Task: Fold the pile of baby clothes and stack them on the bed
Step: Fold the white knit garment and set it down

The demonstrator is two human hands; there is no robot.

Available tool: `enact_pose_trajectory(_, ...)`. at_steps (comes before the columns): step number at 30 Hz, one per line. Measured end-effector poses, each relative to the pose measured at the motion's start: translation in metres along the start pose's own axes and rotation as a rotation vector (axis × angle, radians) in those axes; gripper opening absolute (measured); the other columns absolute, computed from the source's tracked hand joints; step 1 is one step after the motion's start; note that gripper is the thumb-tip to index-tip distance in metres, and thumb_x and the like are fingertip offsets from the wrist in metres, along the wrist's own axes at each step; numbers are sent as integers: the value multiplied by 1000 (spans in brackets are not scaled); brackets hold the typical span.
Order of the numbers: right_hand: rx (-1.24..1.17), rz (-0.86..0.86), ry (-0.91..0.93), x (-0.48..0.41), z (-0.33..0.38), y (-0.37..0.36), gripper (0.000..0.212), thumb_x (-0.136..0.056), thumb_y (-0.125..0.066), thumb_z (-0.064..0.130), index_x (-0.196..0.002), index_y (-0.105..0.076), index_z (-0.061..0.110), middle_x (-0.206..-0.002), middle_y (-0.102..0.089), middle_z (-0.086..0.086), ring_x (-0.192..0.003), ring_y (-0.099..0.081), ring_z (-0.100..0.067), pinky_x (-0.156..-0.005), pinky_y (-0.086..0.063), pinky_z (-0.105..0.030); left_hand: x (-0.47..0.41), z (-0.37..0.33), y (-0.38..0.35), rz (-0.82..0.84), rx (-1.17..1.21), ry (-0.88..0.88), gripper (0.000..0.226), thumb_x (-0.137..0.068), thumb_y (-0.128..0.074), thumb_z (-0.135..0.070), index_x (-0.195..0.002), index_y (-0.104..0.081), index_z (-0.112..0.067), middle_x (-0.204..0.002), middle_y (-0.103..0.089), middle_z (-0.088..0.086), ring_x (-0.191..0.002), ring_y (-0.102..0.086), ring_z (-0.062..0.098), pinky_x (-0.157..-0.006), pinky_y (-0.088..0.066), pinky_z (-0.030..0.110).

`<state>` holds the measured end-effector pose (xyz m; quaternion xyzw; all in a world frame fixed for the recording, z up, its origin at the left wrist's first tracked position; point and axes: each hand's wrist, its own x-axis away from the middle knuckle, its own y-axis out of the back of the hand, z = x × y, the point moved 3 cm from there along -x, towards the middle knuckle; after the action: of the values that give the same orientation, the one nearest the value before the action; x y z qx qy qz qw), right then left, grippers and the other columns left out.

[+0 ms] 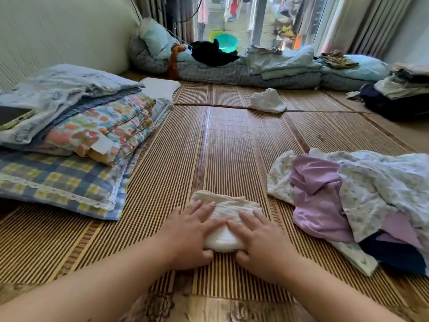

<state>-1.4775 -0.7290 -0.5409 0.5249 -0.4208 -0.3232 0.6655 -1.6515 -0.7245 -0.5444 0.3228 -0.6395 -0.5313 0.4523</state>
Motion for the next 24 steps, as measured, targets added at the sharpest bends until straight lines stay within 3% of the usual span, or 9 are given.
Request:
enact_pose_trajectory(5,-16,9,108,-101,-9,20,70,-91,-45,52,-150,-10,41,-162,-2,5,-148,6,-22,-118,-2,-41,-57,63,5,-3,23,96,83,-82,-45,-62,-148,4,-48,-161,10,-6,-148,9,21,-119,-8,50)
enact_pose_trajectory(9,-36,-24,139,-206,-14,30,87,-77,-38,80,-150,-10,42,-162,-3,3,-148,1,-21,-119,-5,-42,-124,131,12,-52,-10,176,85,-81,-38,-74,-149,2,-43,-162,7,-6,-148,6,20,-117,-13,50)
enact_pose_trajectory(15,61,-51,124,-313,-32,42,97,-70,-37,87,-149,2,45,-162,5,6,-148,7,-22,-117,-8,-58,-198,191,30,-78,14,233,88,-82,-43,-72,-150,3,-42,-162,5,-7,-148,6,21,-118,-15,51)
enact_pose_trajectory(19,100,-66,142,-331,-39,47,98,-70,-36,88,-148,4,46,-162,6,5,-148,7,-23,-116,-4,-59,-216,205,32,-69,20,229,89,-81,-46,-68,-150,4,-42,-162,6,-6,-148,7,21,-118,-14,51)
enact_pose_trajectory(24,-53,-136,51,-285,-35,56,86,-80,-37,78,-150,-1,43,-162,5,4,-148,10,-21,-115,4,-57,-195,163,43,-164,117,255,96,-81,-52,-63,-150,9,-38,-159,21,-4,-146,20,24,-117,3,53)
